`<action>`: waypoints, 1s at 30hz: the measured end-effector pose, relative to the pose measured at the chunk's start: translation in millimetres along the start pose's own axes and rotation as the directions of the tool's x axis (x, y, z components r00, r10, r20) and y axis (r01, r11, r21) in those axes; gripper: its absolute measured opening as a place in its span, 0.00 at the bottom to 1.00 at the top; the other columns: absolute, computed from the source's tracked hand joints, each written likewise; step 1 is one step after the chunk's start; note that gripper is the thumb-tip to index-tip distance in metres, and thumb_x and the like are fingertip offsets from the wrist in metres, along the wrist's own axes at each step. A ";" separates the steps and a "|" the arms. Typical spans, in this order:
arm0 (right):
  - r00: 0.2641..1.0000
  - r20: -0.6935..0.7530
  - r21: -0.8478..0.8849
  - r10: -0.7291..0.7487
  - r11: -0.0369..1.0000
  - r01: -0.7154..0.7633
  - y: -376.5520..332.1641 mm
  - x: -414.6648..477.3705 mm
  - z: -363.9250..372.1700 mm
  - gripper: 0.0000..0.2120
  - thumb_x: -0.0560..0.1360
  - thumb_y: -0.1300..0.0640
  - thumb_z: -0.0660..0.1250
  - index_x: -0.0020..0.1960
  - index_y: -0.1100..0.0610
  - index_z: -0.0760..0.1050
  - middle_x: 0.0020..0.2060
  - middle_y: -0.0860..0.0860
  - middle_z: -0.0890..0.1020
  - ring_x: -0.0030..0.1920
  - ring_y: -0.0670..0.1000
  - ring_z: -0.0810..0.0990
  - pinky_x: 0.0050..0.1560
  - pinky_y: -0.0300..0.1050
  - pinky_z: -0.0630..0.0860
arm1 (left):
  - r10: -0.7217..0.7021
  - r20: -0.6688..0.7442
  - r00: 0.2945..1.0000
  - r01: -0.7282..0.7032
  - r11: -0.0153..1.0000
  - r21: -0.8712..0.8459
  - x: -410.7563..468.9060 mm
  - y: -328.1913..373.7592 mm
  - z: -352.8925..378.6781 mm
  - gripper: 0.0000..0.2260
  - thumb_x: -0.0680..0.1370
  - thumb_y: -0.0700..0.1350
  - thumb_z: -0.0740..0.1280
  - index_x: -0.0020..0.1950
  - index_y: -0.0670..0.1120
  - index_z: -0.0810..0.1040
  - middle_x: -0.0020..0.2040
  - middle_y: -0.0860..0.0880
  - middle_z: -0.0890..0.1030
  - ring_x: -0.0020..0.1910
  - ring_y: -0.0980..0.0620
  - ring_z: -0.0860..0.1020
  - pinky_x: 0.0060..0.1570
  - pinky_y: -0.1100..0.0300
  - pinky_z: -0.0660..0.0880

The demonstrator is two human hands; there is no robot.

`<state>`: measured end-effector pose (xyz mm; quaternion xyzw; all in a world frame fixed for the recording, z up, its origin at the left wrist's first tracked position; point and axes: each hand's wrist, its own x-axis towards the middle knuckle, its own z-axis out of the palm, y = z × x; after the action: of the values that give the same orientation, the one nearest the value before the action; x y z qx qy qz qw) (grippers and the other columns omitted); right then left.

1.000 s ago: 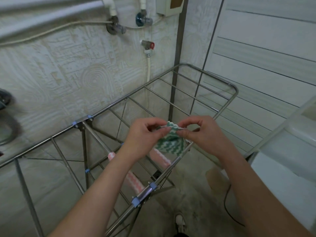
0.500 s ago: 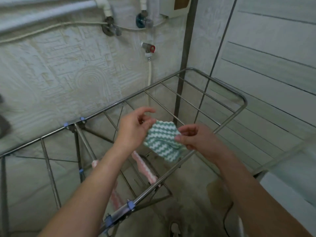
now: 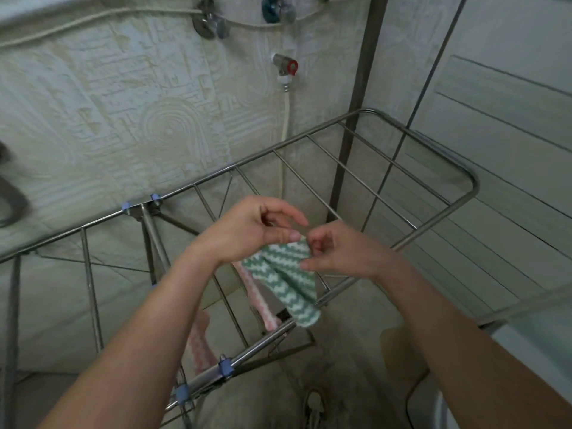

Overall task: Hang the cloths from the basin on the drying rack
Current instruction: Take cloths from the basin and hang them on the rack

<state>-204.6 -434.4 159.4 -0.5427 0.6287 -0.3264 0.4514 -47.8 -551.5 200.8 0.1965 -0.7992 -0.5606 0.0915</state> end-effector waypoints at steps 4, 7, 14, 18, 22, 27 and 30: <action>0.995 -0.084 -0.181 0.051 0.981 -0.065 12.3 -7.5 1.0 0.10 0.67 0.51 0.77 0.34 0.52 0.78 0.34 0.50 0.76 0.35 0.49 0.74 0.41 0.47 0.70 | -0.157 0.171 0.973 0.135 0.981 0.136 -0.5 -6.9 -23.8 0.14 0.71 0.36 0.71 0.55 0.44 0.80 0.43 0.43 0.84 0.41 0.55 0.81 0.44 0.67 0.76; 0.992 -0.123 -0.167 -0.009 0.986 -0.012 6.5 -12.8 2.3 0.12 0.66 0.56 0.77 0.34 0.56 0.73 0.43 0.49 0.81 0.41 0.43 0.79 0.45 0.42 0.73 | -0.170 0.237 0.957 0.156 0.985 0.080 2.2 -8.8 -27.4 0.13 0.73 0.33 0.69 0.56 0.45 0.80 0.46 0.44 0.85 0.44 0.52 0.82 0.46 0.63 0.77; 0.990 -0.112 0.114 0.082 0.991 -0.069 4.1 -12.8 8.2 0.13 0.69 0.65 0.74 0.48 0.56 0.72 0.38 0.53 0.81 0.37 0.50 0.81 0.40 0.46 0.77 | -0.130 0.032 0.991 0.128 0.991 0.047 13.7 -16.2 -29.3 0.11 0.73 0.34 0.69 0.51 0.46 0.81 0.43 0.46 0.84 0.39 0.52 0.79 0.39 0.63 0.75; 0.971 -0.099 0.144 0.218 0.969 -0.203 8.2 -12.2 19.4 0.14 0.73 0.61 0.71 0.58 0.55 0.75 0.45 0.46 0.83 0.39 0.42 0.83 0.33 0.36 0.77 | -0.174 0.030 0.984 0.163 0.961 0.223 26.1 -25.0 -41.6 0.15 0.74 0.34 0.68 0.52 0.53 0.81 0.45 0.52 0.83 0.43 0.57 0.80 0.44 0.63 0.74; 0.919 -0.158 0.408 0.362 0.871 -0.273 25.4 0.4 34.4 0.03 0.77 0.60 0.66 0.50 0.57 0.78 0.43 0.49 0.84 0.35 0.43 0.83 0.33 0.37 0.77 | -0.175 -0.051 0.983 0.180 0.893 0.412 53.5 -40.4 -35.0 0.14 0.74 0.36 0.70 0.53 0.53 0.81 0.48 0.53 0.80 0.47 0.57 0.77 0.48 0.64 0.69; 0.810 -0.379 0.053 0.447 0.885 -0.463 57.5 5.7 24.4 0.05 0.77 0.58 0.62 0.44 0.56 0.76 0.42 0.54 0.84 0.36 0.52 0.84 0.40 0.47 0.79 | -0.107 -0.107 0.988 0.148 0.835 0.529 99.9 -71.4 9.9 0.10 0.73 0.37 0.70 0.52 0.48 0.82 0.49 0.50 0.81 0.52 0.51 0.79 0.51 0.61 0.72; 0.790 -0.445 -0.216 0.422 0.805 -0.552 68.7 5.5 17.5 0.07 0.74 0.57 0.62 0.45 0.59 0.77 0.40 0.54 0.81 0.36 0.54 0.76 0.36 0.44 0.70 | -0.065 -0.090 0.994 0.105 0.821 0.561 117.4 -82.6 34.1 0.10 0.74 0.35 0.67 0.52 0.46 0.82 0.52 0.48 0.83 0.53 0.50 0.79 0.49 0.65 0.70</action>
<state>-215.1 -424.8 89.8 -0.3547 0.8689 -0.1827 0.2928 -149.3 -595.4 103.1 0.2689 -0.9162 -0.2955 0.0309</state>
